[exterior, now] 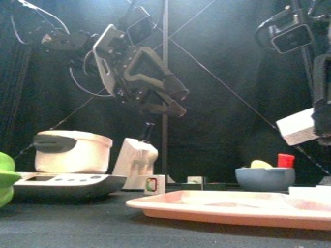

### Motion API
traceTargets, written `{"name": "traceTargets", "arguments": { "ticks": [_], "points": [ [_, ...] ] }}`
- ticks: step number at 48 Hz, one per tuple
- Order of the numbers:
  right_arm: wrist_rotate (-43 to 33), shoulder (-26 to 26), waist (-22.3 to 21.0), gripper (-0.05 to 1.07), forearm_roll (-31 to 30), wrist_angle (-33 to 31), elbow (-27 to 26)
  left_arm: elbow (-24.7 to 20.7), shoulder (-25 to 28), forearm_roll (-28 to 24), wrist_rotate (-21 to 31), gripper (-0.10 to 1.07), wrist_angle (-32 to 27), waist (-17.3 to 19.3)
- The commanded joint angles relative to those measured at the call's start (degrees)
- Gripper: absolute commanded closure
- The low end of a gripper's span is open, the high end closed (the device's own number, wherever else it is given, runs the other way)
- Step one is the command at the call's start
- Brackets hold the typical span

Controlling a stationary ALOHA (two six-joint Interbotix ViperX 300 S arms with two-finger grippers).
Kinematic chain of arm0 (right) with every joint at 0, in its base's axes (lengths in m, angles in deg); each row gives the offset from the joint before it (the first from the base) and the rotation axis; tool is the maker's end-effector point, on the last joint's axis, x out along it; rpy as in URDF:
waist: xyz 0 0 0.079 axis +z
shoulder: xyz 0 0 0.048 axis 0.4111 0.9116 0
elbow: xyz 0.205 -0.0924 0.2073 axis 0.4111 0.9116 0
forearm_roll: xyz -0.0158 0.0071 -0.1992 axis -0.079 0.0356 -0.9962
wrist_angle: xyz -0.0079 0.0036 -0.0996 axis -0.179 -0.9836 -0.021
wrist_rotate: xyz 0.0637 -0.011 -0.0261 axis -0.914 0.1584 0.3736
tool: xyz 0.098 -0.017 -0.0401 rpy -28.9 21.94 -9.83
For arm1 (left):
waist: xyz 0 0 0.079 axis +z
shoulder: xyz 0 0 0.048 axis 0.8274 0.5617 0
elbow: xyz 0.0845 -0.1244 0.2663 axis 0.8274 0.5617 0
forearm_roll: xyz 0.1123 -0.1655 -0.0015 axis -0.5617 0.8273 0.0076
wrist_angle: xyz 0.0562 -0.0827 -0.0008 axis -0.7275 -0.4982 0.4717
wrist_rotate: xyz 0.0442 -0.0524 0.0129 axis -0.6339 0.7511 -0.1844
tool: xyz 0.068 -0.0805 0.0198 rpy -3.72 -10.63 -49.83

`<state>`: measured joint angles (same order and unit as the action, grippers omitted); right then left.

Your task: Place rice to right of salmon

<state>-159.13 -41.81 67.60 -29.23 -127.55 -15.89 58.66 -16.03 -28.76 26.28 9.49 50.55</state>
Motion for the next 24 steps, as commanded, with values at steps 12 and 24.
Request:
{"name": "traceTargets", "arguments": {
  "ticks": [12,24],
  "points": [
    [-13.62,6.24,6.06,0.53,5.36,-9.49,-4.66,-0.53,-1.32,0.18,0.0,0.04,0.88,0.18],
    [-13.89,6.59,7.91,0.53,18.81,-23.2,-5.01,-0.53,-1.32,0.18,0.0,0.04,0.88,0.18]
  ]
}}
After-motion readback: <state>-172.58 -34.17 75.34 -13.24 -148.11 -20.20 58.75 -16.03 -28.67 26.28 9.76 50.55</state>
